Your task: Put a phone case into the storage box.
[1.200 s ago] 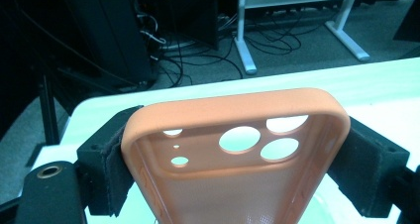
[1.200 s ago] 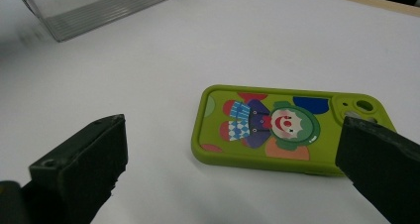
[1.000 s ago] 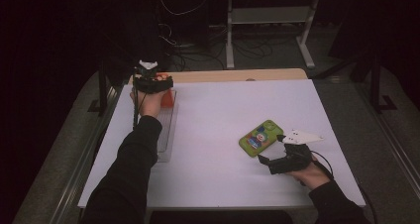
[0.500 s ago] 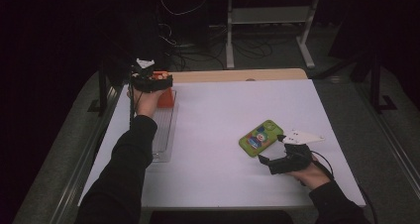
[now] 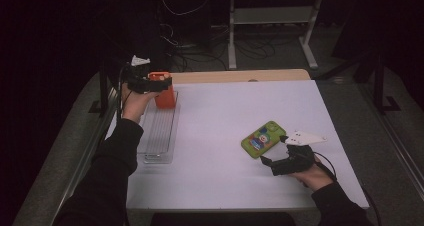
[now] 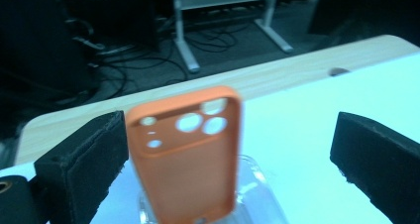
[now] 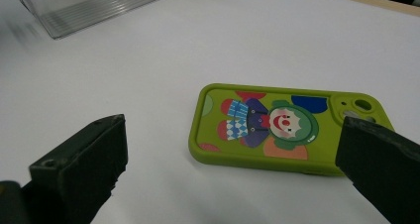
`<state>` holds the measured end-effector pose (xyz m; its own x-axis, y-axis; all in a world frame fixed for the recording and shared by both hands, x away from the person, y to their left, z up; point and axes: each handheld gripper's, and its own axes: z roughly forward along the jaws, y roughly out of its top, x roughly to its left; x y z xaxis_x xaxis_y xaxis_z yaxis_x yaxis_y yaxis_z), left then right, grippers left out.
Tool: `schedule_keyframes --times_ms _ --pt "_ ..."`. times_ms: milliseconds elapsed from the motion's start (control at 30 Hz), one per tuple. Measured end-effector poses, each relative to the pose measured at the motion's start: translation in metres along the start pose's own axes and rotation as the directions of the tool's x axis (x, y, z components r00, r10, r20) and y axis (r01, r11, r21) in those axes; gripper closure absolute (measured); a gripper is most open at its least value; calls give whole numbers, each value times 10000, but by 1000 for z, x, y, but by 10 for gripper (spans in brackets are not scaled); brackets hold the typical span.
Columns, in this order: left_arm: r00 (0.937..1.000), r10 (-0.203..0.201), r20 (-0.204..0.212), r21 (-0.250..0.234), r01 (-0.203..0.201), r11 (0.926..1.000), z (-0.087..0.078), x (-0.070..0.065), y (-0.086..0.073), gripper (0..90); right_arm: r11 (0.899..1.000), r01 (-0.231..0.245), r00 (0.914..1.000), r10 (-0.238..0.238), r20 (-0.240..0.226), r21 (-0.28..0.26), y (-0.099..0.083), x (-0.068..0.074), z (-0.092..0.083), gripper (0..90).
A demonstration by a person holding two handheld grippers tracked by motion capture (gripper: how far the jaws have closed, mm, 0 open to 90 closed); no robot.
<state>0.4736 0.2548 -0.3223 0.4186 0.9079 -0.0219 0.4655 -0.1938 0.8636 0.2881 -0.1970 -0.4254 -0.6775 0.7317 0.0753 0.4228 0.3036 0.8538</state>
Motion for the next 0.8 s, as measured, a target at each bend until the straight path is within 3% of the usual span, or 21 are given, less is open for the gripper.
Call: schedule_keyframes --times_ms 200,233,433,667,800 --pt "9935 486 1032 -55 -483 9988 -15 -20 3 14 10000 16 10000 -16 -26 9 1 1 0 0" --pt "9913 680 1130 -24 -682 9977 -18 -23 3 14 10000 11 10000 -11 -19 10 1 1 1 0" --pt "9746 877 2061 -169 -861 9961 -29 -47 -4 33 10000 68 10000 -68 -47 33 2 1 1 0" --pt "9469 1181 2989 -345 -1130 9930 -43 -73 -19 37 10000 39 10000 -39 -33 26 3 2 2 0" --pt "9238 1378 3573 -400 -1323 9904 -50 -87 -29 40 10000 36 10000 -36 -15 22 2 2 1 0"
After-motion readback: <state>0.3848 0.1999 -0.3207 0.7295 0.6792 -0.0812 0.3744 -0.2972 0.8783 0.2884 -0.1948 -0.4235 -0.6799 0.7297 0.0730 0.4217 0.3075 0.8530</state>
